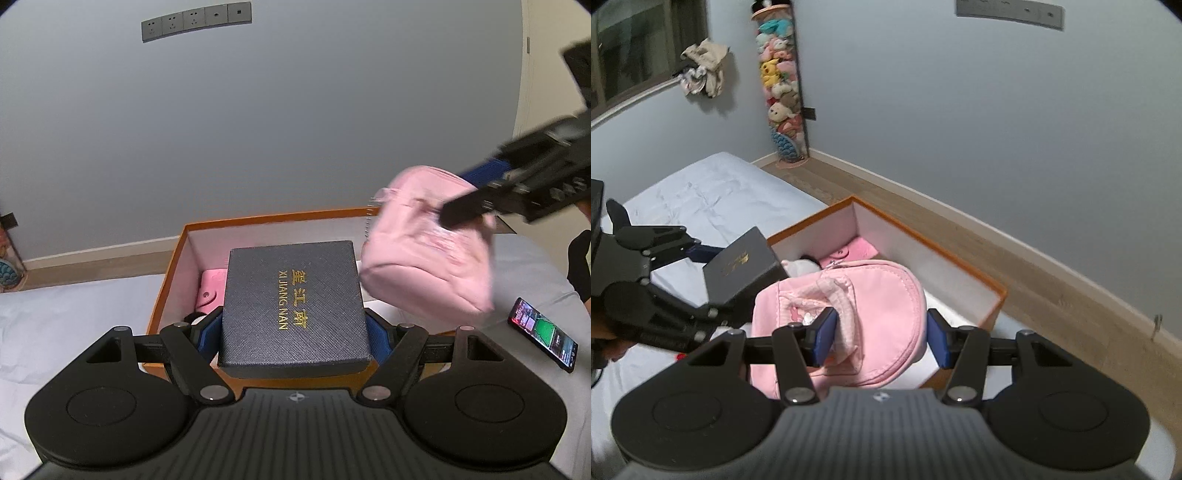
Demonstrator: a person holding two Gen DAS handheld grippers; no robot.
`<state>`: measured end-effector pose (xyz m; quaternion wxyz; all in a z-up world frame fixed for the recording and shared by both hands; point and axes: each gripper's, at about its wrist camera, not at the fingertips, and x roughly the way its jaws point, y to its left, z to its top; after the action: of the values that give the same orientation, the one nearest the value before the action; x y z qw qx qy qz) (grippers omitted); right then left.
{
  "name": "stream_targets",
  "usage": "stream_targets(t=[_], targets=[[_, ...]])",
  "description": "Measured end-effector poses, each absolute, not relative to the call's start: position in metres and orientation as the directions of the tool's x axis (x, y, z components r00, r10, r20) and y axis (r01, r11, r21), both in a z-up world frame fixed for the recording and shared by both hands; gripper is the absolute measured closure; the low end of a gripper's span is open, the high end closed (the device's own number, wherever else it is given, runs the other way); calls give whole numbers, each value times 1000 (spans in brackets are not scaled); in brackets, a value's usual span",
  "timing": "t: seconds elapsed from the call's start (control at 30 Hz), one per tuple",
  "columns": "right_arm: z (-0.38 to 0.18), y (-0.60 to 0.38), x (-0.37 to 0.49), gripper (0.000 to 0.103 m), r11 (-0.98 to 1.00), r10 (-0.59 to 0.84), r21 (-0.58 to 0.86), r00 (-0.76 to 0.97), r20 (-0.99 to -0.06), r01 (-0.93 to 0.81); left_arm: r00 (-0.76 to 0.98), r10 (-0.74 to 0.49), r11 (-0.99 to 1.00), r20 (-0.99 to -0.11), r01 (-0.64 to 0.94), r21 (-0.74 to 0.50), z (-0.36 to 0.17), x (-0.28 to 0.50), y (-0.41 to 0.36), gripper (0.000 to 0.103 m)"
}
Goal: Organize objects
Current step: 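Carry the grey box with the left tool while the right tool carries the pink bag, then lower the pink bag into the orange box and open the right tool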
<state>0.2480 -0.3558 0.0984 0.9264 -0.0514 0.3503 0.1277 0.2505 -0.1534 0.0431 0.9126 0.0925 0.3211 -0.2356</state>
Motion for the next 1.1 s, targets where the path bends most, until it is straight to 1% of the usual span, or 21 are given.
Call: stream_targets(t=[0.17,0.23,0.4,0.53,0.67,0.9,1.03,1.1], targets=[[89,-358,291,49,940,191,-71,684,-705,-335,676,-372,880,-637,474,-11,33,257,-149,16],[81,-358,305,49,921,190,-100,659,-728,-376,675,-366,881,-640,474,-4,29,259,-149,16],[51,-352,326,49,816,209,-170,556,-805,-553,669,-374,879,-642,477,-14,22,266,-151,16],[27,-348,336,49,756,209,-157,462,-862,-635,667,-381,877,-640,480,-22,17,267,-152,16],[9,-342,346,49,719,180,-162,406,-896,-676,665,-388,876,-638,481,-32,14,272,-150,16],[-18,-336,359,49,677,135,-153,326,-936,-720,662,-406,873,-630,486,-53,20,272,-145,16],[-23,-338,363,50,660,113,-140,282,-953,-738,657,-411,870,-632,490,-56,17,268,-142,16],[-21,-341,369,51,665,121,-112,254,-960,-738,653,-413,868,-634,493,-58,16,269,-139,16]])
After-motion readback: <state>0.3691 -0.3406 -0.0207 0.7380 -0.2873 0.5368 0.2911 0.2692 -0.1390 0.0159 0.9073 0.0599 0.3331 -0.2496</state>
